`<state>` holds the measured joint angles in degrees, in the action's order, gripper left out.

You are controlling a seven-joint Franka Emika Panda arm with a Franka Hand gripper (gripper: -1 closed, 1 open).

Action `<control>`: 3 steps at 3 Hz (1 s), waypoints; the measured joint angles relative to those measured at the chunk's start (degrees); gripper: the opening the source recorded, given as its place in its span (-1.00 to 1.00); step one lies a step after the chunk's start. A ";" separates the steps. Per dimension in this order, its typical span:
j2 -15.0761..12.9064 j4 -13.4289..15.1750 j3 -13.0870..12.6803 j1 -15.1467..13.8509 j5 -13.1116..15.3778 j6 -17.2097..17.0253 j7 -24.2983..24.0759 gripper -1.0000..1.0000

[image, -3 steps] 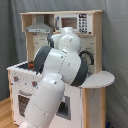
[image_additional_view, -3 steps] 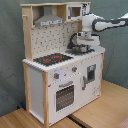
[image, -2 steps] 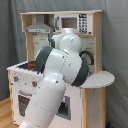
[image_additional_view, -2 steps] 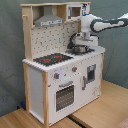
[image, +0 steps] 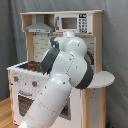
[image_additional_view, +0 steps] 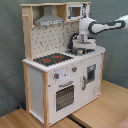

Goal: Play with the kitchen

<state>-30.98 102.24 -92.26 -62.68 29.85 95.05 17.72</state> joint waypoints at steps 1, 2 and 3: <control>-0.06 0.00 0.07 0.12 -0.02 0.08 -0.05 1.00; -0.32 -0.04 0.62 0.87 -0.06 0.66 -1.11 1.00; -0.43 -2.52 4.49 4.53 0.01 2.94 -2.05 1.00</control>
<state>-31.40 99.73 -87.77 -58.15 29.86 97.99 15.67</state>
